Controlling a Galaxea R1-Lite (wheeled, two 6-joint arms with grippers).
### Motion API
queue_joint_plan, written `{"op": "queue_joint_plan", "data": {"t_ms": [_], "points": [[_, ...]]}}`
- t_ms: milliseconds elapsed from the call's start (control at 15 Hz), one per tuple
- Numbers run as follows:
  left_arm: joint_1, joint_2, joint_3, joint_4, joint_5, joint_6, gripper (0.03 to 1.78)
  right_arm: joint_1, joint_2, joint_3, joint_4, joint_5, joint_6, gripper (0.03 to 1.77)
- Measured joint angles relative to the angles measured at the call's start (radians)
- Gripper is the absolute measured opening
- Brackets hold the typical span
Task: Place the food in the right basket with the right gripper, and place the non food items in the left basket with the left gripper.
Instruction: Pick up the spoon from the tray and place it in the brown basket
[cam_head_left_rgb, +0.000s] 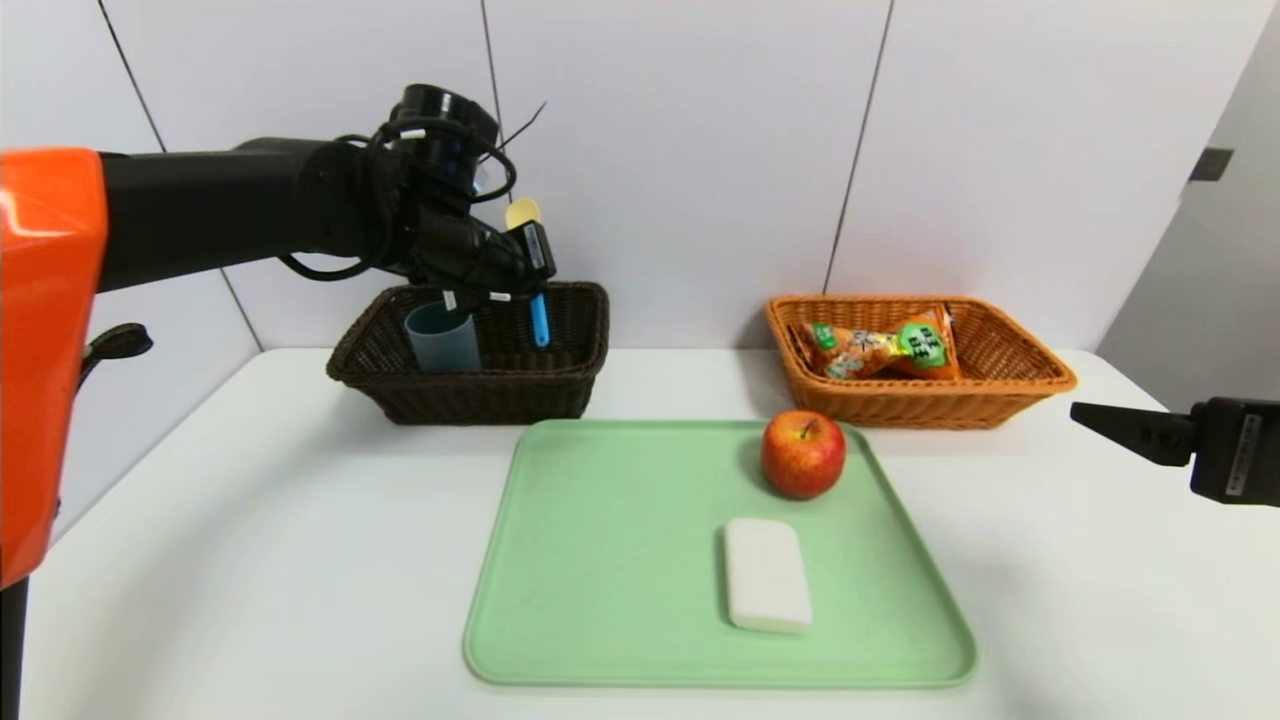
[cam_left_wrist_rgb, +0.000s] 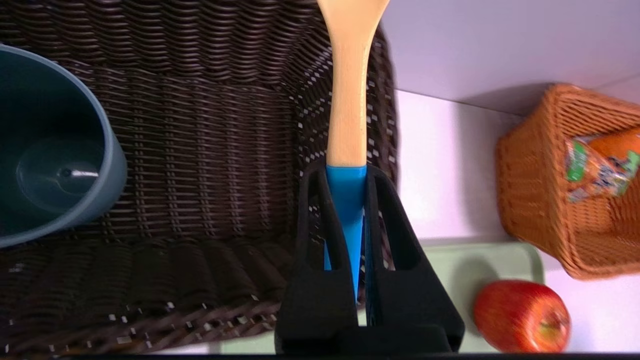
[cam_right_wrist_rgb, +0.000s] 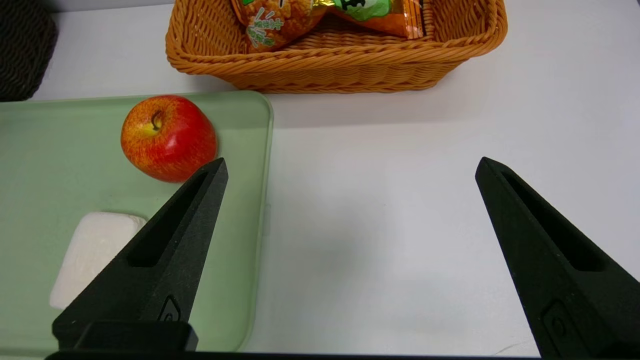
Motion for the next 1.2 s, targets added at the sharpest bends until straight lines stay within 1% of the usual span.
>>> {"op": "queue_joint_plan", "data": {"t_ms": [333, 600, 667, 800, 933, 1067, 1200], "points": [[0.020, 0.091, 0.000, -0.060, 0.003, -0.010, 0.12, 0.000, 0.010, -0.003, 0.000, 0.000, -0.001, 1.71], [0.025, 0.136, 0.000, -0.071, 0.006, -0.010, 0.12, -0.001, 0.018, -0.010, 0.000, 0.001, 0.000, 1.71], [0.025, 0.142, 0.000, -0.072, 0.007, -0.010, 0.18, -0.002, 0.020, -0.010, 0.000, 0.002, 0.000, 1.71], [0.027, 0.152, 0.000, -0.071, 0.007, -0.007, 0.51, -0.003, 0.023, -0.011, 0.000, 0.001, 0.000, 1.71], [0.026, 0.158, 0.000, -0.071, 0.007, -0.002, 0.79, -0.003, 0.025, -0.011, -0.001, 0.002, 0.000, 1.71], [0.027, 0.158, 0.000, -0.070, 0.008, -0.003, 1.00, -0.003, 0.026, -0.011, 0.000, 0.000, 0.001, 1.71], [0.026, 0.130, 0.000, -0.057, 0.009, -0.006, 1.16, -0.003, 0.025, -0.011, 0.000, 0.000, 0.002, 1.71]]}}
